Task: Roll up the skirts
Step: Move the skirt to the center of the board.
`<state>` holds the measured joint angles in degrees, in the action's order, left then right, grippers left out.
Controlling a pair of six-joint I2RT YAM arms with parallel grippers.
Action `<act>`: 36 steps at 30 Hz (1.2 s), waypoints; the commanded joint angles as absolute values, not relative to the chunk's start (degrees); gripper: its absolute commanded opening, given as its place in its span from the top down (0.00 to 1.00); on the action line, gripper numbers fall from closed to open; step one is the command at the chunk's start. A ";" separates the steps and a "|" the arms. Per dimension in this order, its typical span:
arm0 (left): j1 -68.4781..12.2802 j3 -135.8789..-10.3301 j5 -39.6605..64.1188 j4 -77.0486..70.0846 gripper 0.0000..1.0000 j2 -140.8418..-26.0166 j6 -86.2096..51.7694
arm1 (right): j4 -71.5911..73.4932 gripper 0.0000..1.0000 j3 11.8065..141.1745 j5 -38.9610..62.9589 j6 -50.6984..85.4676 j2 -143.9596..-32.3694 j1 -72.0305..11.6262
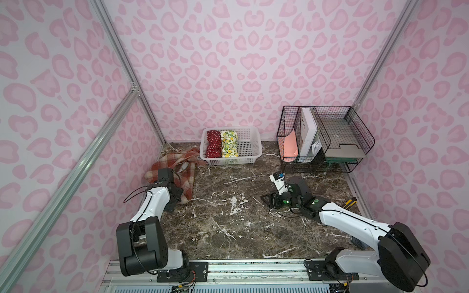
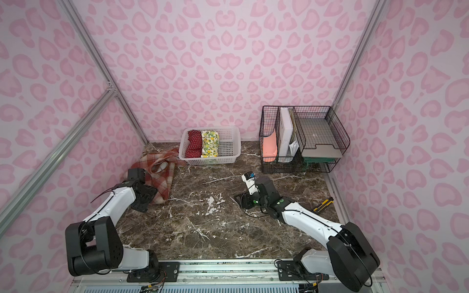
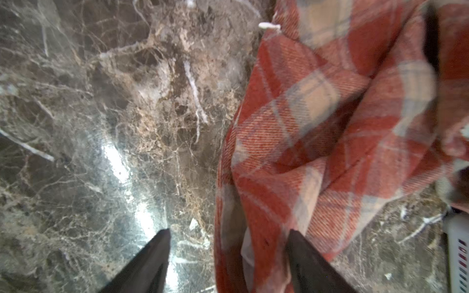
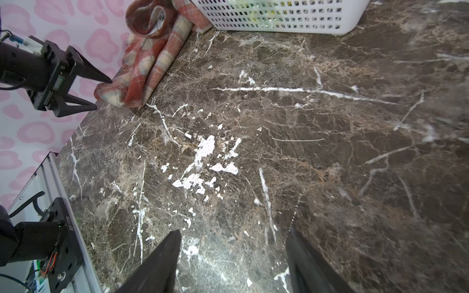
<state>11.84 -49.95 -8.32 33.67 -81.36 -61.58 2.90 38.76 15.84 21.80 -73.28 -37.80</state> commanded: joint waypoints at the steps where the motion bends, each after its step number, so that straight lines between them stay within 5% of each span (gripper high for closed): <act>1: 10.46 -49.30 -11.15 32.39 0.51 -81.32 -63.43 | 3.96 0.31 38.51 16.76 21.58 -72.99 -37.30; 6: 8.10 -47.65 -15.34 31.68 0.97 -78.73 -61.55 | 3.96 0.32 38.14 16.88 21.71 -72.56 -37.14; 7: 8.10 -47.01 -14.57 30.78 1.00 -78.01 -60.70 | 3.81 0.32 38.00 16.80 21.71 -72.39 -37.18; 13: 5.27 -42.53 -11.95 38.21 1.00 -63.22 -62.28 | 3.65 0.32 36.72 16.66 22.83 -70.30 -37.32; 23: -24.56 -34.20 -9.37 52.91 1.00 -35.16 -81.42 | 1.80 0.32 35.76 15.39 24.12 -67.25 -37.30; 30: -52.06 -43.28 -17.35 44.02 1.00 -52.87 -87.36 | 0.07 0.32 36.57 14.38 25.00 -65.77 -37.27; 36: -63.19 -52.64 -11.47 29.63 1.00 -73.26 -84.50 | -1.82 0.32 36.74 12.05 25.20 -64.45 -36.79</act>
